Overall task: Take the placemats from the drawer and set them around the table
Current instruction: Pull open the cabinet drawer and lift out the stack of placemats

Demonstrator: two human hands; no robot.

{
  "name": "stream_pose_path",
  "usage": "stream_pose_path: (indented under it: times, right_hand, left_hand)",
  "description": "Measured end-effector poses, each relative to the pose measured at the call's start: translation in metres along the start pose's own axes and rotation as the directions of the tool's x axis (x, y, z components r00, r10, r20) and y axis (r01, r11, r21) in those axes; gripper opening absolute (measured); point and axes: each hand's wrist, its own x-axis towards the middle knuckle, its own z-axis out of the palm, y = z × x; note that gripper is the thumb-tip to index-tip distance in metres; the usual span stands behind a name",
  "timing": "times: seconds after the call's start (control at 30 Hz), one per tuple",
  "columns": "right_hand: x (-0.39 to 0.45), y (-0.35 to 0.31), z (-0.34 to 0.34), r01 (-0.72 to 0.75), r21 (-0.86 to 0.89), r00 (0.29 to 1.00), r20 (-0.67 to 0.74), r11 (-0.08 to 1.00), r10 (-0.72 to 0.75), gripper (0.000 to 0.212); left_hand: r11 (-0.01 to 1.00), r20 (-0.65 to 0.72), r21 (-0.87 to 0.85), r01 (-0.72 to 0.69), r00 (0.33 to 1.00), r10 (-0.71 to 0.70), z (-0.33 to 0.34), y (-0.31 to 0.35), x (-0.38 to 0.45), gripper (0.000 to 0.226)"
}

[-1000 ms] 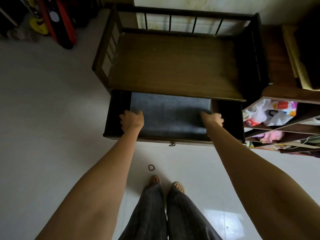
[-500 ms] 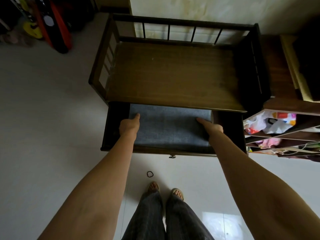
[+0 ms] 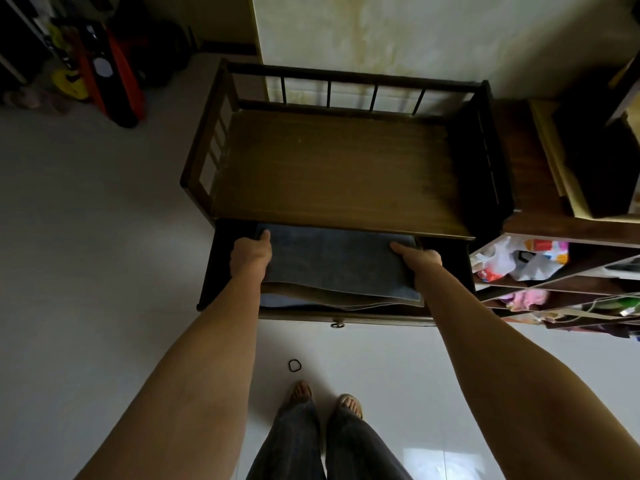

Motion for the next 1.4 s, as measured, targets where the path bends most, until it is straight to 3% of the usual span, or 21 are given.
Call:
stream_pose_path:
  times: [0.23,0.43,0.73,1.03,1.23,1.4]
  right_hand:
    - [-0.013,-0.010,-0.012,-0.031,0.052,0.999,0.033,0.998,0.030,0.067]
    - [-0.026,0.000,-0.030,-0.044,0.072,0.998,0.043,0.996,0.041,0.065]
    - [-0.048,0.053,-0.057,0.057,0.100,0.997,0.038,0.993,-0.061,0.065]
    - [-0.094,0.091,-0.081,0.179,0.252,0.977,0.066,0.951,-0.201,0.057]
    - [-0.131,0.152,-0.100,0.236,0.373,0.971,-0.051,0.897,-0.234,0.051]
    - [-0.163,0.203,-0.152,0.299,0.518,0.953,-0.209,0.802,-0.220,0.027]
  left_hand:
    - [0.999,0.092,0.004,0.045,0.995,-0.045,-0.019,0.016,-0.016,0.063]
    - [0.999,0.052,-0.042,-0.026,0.998,0.028,-0.025,0.011,-0.042,0.060]
    - [0.977,-0.028,-0.212,-0.039,0.999,0.034,-0.021,-0.048,-0.093,0.082]
    - [0.943,-0.024,-0.299,-0.146,0.989,0.145,-0.044,-0.077,-0.138,0.077]
    - [0.922,0.000,-0.266,-0.282,0.956,0.292,-0.056,-0.090,-0.171,0.062]
    - [0.893,0.111,-0.223,-0.391,0.900,0.421,-0.029,-0.082,-0.220,0.056]
